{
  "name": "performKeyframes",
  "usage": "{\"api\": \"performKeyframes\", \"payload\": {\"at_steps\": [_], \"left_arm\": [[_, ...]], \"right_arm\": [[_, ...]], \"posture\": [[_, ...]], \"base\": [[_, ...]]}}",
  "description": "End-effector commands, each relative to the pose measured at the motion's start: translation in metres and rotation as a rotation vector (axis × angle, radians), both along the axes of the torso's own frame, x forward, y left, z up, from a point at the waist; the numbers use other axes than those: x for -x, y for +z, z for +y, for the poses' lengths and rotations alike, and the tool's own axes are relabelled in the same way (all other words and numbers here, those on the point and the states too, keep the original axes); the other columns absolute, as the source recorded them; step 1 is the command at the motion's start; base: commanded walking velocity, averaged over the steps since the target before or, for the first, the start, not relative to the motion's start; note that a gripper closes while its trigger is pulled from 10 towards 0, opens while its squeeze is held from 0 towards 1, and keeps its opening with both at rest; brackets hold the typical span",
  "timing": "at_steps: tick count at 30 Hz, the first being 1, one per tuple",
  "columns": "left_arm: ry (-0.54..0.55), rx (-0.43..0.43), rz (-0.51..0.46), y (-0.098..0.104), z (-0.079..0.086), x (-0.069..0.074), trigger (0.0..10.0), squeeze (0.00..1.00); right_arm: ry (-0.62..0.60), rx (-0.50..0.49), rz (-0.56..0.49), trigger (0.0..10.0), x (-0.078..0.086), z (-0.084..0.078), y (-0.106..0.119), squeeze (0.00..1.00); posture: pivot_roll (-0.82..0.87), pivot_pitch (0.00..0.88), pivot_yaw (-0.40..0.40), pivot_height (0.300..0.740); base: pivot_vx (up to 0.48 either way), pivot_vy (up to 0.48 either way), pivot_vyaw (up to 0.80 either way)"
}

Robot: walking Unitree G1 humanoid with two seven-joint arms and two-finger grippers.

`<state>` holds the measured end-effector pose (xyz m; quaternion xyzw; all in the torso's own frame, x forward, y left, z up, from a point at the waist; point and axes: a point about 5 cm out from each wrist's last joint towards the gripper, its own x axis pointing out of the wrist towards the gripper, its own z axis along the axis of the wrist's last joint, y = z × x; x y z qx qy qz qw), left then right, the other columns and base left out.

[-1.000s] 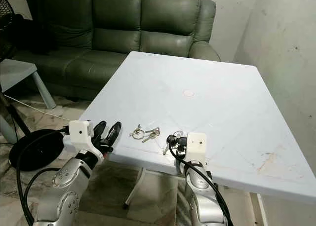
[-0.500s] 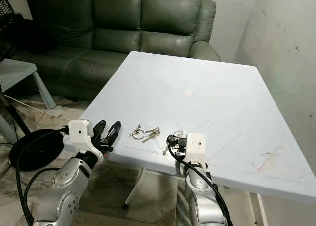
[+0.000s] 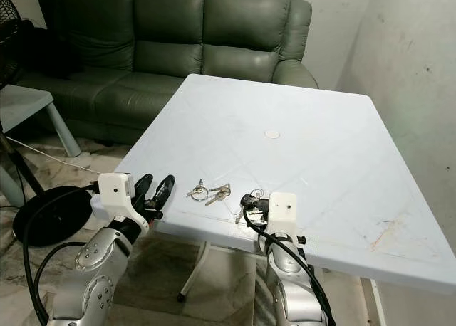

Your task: Hang keys on a hook

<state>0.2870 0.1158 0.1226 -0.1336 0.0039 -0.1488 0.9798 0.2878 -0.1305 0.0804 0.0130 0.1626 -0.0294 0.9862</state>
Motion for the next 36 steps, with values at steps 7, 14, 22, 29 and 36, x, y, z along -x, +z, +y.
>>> {"api": "performKeyframes", "payload": {"at_steps": [7,14,22,29,36], "left_arm": [[0.007,-0.002,-0.014,0.006,-0.001,-0.002,10.0,0.00],[0.023,-0.009,-0.014,0.007,-0.001,-0.007,10.0,0.00],[0.066,0.004,-0.032,0.015,0.003,-0.018,10.0,0.00],[0.139,0.038,-0.067,0.032,0.014,-0.035,10.0,0.00],[0.168,0.007,-0.149,0.053,0.029,-0.048,10.0,0.00]], "right_arm": [[-0.056,-0.002,-0.032,0.0,-0.005,-0.006,0.005,0.00],[-0.094,-0.026,-0.099,0.0,-0.012,-0.012,0.019,0.00],[-0.081,-0.037,-0.210,0.0,-0.025,-0.013,0.044,0.00],[-0.075,-0.048,-0.345,0.0,-0.041,-0.012,0.081,0.00],[-0.088,0.008,-0.453,0.0,-0.046,-0.021,0.107,0.00]], "posture": [[0.02,0.000,-0.059,0.740],[0.02,0.000,-0.055,0.740],[0.01,0.000,-0.054,0.740],[0.01,0.000,-0.050,0.740],[0.00,0.000,-0.048,0.740]], "base": [[0.000,0.000,0.00],[0.000,0.000,0.00],[0.000,0.000,0.00],[0.000,0.000,0.00],[0.000,0.000,0.00]]}}
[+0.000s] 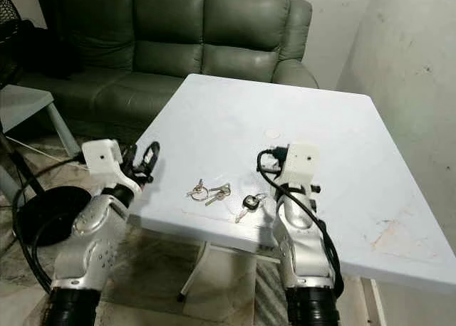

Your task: Hang keys on a hook

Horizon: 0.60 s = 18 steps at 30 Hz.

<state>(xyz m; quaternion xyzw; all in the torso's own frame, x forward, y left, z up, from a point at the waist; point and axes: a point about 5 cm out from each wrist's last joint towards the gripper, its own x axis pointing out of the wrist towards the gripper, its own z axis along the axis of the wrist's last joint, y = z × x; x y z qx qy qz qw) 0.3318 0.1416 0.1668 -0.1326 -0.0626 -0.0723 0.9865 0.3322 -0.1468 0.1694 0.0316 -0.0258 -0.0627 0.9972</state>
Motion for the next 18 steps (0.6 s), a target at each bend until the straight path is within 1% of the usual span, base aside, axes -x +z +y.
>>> {"api": "performKeyframes", "payload": {"at_steps": [1,2,3,4,5,6,8,9,10,11,12,16,18], "left_arm": [[-0.007,-0.009,-0.047,0.012,0.005,-0.004,10.0,0.00],[-0.012,-0.006,-0.053,0.013,0.006,-0.005,10.0,0.00],[-0.022,0.020,-0.050,0.015,0.008,-0.005,10.0,0.00],[-0.021,0.034,-0.053,0.015,0.009,-0.005,10.0,0.00],[-0.030,0.051,-0.054,0.016,0.010,-0.004,10.0,0.00],[-0.047,0.047,-0.051,0.014,0.009,-0.003,10.0,0.00],[-0.055,0.030,-0.040,0.011,0.009,-0.001,10.0,0.00],[-0.070,0.028,-0.038,0.008,0.007,0.001,10.0,0.00],[-0.077,0.024,-0.034,0.006,0.006,0.003,10.0,0.00],[-0.079,0.024,-0.031,0.004,0.006,0.004,10.0,0.00],[-0.083,0.029,-0.017,0.001,0.005,0.006,10.0,0.00],[-0.090,0.027,-0.010,-0.002,0.005,0.008,10.0,0.00],[-0.097,0.039,-0.008,-0.003,0.004,0.009,10.0,0.00]], "right_arm": [[-0.022,0.032,-0.084,0.0,-0.001,-0.007,0.020,0.00],[-0.026,0.039,-0.090,1.5,-0.001,-0.008,0.022,0.00],[-0.036,0.049,-0.112,1.5,0.000,-0.011,0.025,0.00],[-0.042,0.064,-0.130,4.2,0.001,-0.012,0.026,0.00],[-0.028,0.079,-0.151,10.0,0.003,-0.013,0.028,0.00],[0.020,0.073,-0.185,10.0,0.008,-0.014,0.027,0.00],[0.061,0.040,-0.202,10.0,0.013,-0.015,0.025,0.00],[0.120,0.017,-0.222,10.0,0.020,-0.015,0.020,0.00],[0.162,0.046,-0.236,10.0,0.025,-0.014,0.017,0.00],[0.179,0.062,-0.240,10.0,0.028,-0.013,0.015,0.00],[0.214,0.062,-0.239,10.0,0.033,-0.012,0.010,0.00],[0.177,0.086,-0.190,10.0,0.038,-0.014,-0.002,0.00],[0.190,0.073,-0.186,10.0,0.040,-0.012,-0.006,0.00]], "posture": [[0.00,0.000,-0.048,0.740],[0.00,0.000,-0.047,0.740],[0.00,0.000,-0.047,0.740],[0.00,0.000,-0.046,0.740],[0.00,0.000,-0.046,0.740],[-0.01,0.000,-0.045,0.740],[-0.01,0.000,-0.045,0.740],[-0.01,0.000,-0.044,0.740],[-0.01,0.000,-0.043,0.740],[-0.01,0.000,-0.042,0.740],[-0.01,0.000,-0.042,0.740],[-0.01,0.000,-0.038,0.740],[-0.01,0.000,-0.036,0.740]], "base": [[0.000,0.000,0.00],[0.000,0.000,0.00],[0.000,0.000,0.00],[0.000,0.000,0.00],[0.000,0.000,0.00],[0.000,0.000,0.00],[0.000,0.000,0.00],[0.000,0.000,0.00],[0.000,0.000,0.00],[0.000,0.000,0.00],[0.000,0.000,0.00],[0.000,0.000,0.00],[0.000,0.000,0.00]]}}
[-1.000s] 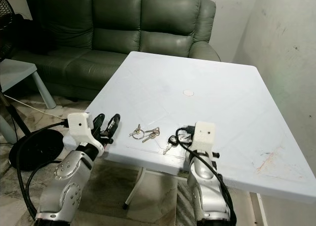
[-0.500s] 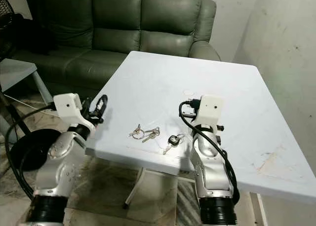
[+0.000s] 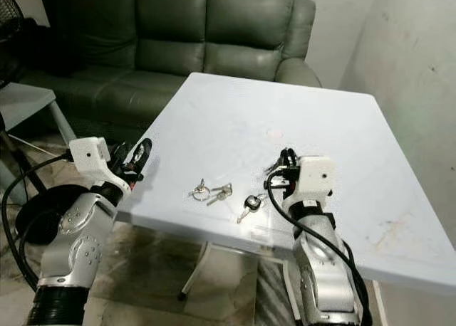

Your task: Hang keys on a hook

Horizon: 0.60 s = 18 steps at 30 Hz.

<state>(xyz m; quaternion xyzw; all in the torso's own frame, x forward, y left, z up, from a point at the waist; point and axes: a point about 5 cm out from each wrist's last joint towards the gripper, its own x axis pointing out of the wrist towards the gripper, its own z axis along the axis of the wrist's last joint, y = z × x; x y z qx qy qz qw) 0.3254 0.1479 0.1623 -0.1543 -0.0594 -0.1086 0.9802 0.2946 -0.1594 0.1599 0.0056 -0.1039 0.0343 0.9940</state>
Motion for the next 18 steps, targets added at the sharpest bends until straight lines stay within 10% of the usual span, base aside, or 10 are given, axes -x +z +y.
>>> {"api": "performKeyframes", "payload": {"at_steps": [1,18], "left_arm": [[-0.021,0.001,-0.008,0.0023,-0.0021,0.0019,10.0,0.00],[-0.050,-0.010,0.001,0.0025,-0.0079,-0.0018,10.0,0.00]], "right_arm": [[0.021,-0.011,-0.037,10.0,0.0040,0.0025,0.0049,0.00],[0.018,0.024,0.004,10.0,-0.0033,-0.0029,0.0020,0.00]], "posture": [[-0.01,0.000,-0.036,0.740],[-0.01,0.000,-0.025,0.740]], "base": [[0.000,0.000,0.00],[0.000,0.000,-0.23]]}}
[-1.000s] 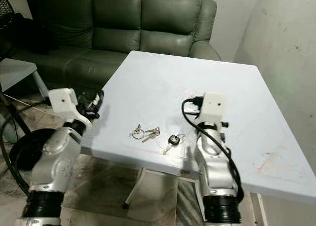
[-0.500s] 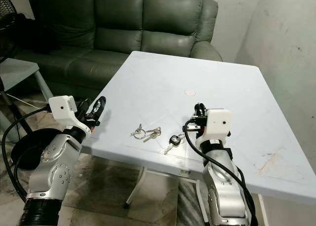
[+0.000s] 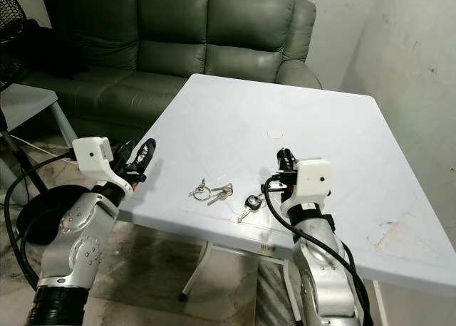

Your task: Hang keys on a hook

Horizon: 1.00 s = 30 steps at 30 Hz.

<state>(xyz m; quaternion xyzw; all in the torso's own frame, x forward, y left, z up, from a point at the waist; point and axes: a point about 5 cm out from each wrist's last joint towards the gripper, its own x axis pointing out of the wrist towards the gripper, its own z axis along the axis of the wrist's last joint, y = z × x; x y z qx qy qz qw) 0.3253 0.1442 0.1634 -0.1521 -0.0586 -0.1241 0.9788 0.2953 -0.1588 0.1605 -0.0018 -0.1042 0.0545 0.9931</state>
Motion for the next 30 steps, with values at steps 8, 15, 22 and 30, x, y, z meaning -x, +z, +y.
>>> {"api": "performKeyframes", "payload": {"at_steps": [8,15,22,30], "left_arm": [[-0.016,-0.007,0.009,0.0017,-0.0055,-0.0059,10.0,0.00],[-0.018,-0.014,0.002,0.0051,-0.0072,-0.0101,10.0,0.00],[-0.012,-0.009,0.010,0.0045,-0.0086,-0.0108,10.0,0.00],[0.005,0.013,0.014,0.0045,-0.0078,-0.0098,10.0,0.00]], "right_arm": [[-0.018,-0.003,0.009,10.0,-0.0052,-0.0022,0.0035,0.00],[-0.015,0.003,0.010,10.0,-0.0061,-0.0005,0.0041,0.00],[-0.016,0.006,0.010,10.0,-0.0046,0.0001,0.0035,0.00],[-0.018,0.006,0.012,10.0,-0.0039,0.0000,0.0031,0.00]], "posture": [[-0.02,0.000,-0.030,0.740],[-0.02,0.000,-0.031,0.740],[-0.02,0.000,-0.026,0.740],[-0.02,0.000,-0.026,0.740]], "base": [[0.000,0.000,-0.76],[0.000,0.000,-0.76],[0.000,0.000,-0.76],[0.000,-0.032,-0.76]]}}
